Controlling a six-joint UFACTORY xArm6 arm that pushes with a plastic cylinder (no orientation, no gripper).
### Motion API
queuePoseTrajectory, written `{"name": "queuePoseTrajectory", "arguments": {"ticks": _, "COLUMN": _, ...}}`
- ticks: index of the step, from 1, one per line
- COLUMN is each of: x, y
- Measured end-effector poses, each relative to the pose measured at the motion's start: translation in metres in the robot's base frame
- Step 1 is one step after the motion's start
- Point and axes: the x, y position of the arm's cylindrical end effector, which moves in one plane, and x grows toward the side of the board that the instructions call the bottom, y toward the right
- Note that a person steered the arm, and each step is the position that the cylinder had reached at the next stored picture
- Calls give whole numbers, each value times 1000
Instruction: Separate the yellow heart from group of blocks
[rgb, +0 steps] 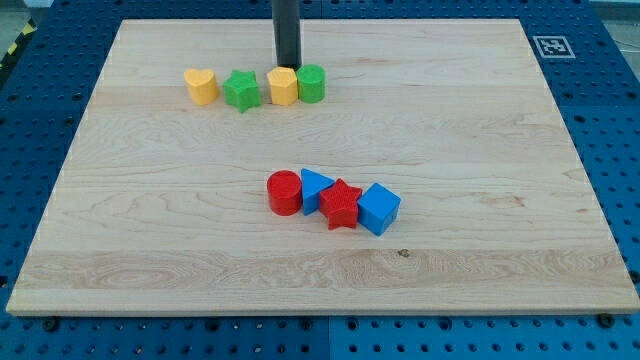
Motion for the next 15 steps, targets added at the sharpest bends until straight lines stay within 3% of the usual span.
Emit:
{"name": "queuePoseTrajectory", "arguments": {"ticks": 2, "x": -1, "y": -98}}
{"name": "queuePoseTrajectory", "arguments": {"ticks": 3, "x": 5, "y": -115}}
{"name": "queuePoseTrajectory", "arguments": {"ticks": 5, "x": 83, "y": -69}}
{"name": "queuePoseTrajectory", "arguments": {"ticks": 6, "x": 90, "y": -24}}
{"name": "queuePoseTrajectory", "arguments": {"ticks": 8, "x": 85, "y": -58}}
{"name": "queuePoseTrajectory", "arguments": {"ticks": 10, "x": 31, "y": -44}}
{"name": "queuePoseTrajectory", "arguments": {"ticks": 12, "x": 49, "y": -36}}
{"name": "queuePoseTrajectory", "arguments": {"ticks": 14, "x": 30, "y": 7}}
{"name": "queuePoseTrajectory", "arguments": {"ticks": 15, "x": 34, "y": -8}}
